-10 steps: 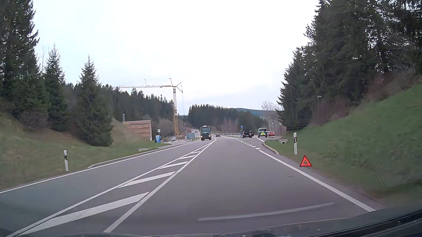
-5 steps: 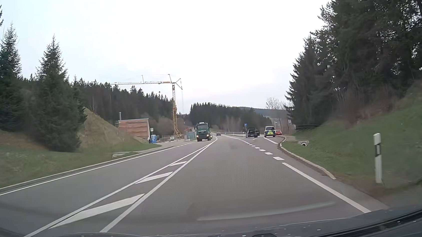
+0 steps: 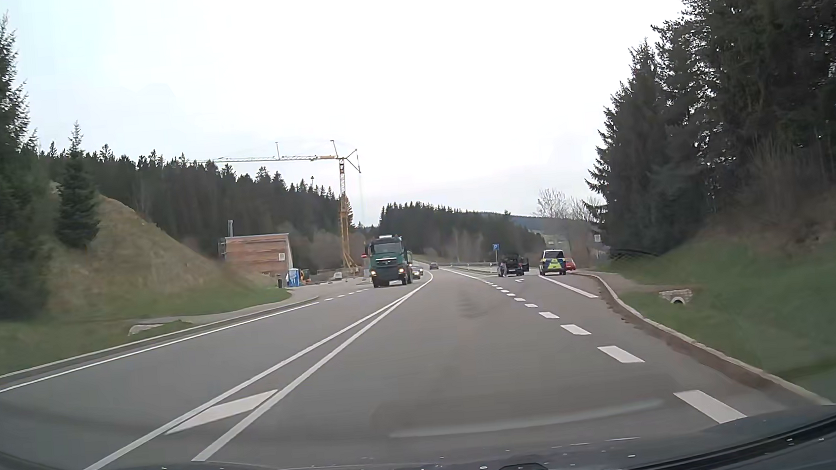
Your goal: Follow the waypoints while adhering to traffic rules and regulations
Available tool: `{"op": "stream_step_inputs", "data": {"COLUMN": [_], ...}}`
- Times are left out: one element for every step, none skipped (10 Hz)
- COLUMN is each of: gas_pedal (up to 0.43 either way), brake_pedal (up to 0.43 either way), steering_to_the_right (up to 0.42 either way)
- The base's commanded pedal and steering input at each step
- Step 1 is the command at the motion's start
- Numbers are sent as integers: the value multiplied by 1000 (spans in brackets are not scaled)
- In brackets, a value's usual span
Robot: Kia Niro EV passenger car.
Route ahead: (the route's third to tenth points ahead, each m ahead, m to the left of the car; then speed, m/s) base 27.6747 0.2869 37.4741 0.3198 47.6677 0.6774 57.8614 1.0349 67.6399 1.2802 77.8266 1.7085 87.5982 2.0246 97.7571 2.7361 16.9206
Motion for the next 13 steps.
{"op": "stream_step_inputs", "data": {"gas_pedal": [87, 87, 87, 87, 87, 87, 87, 87, 87, 87, 87, 87, 87], "brake_pedal": [0, 0, 0, 0, 0, 0, 0, 0, 0, 0, 0, 0, 0], "steering_to_the_right": [-4, -4, -4, -4, -3, -3, -3, -2, 0, 2, 2, 1, 2]}}
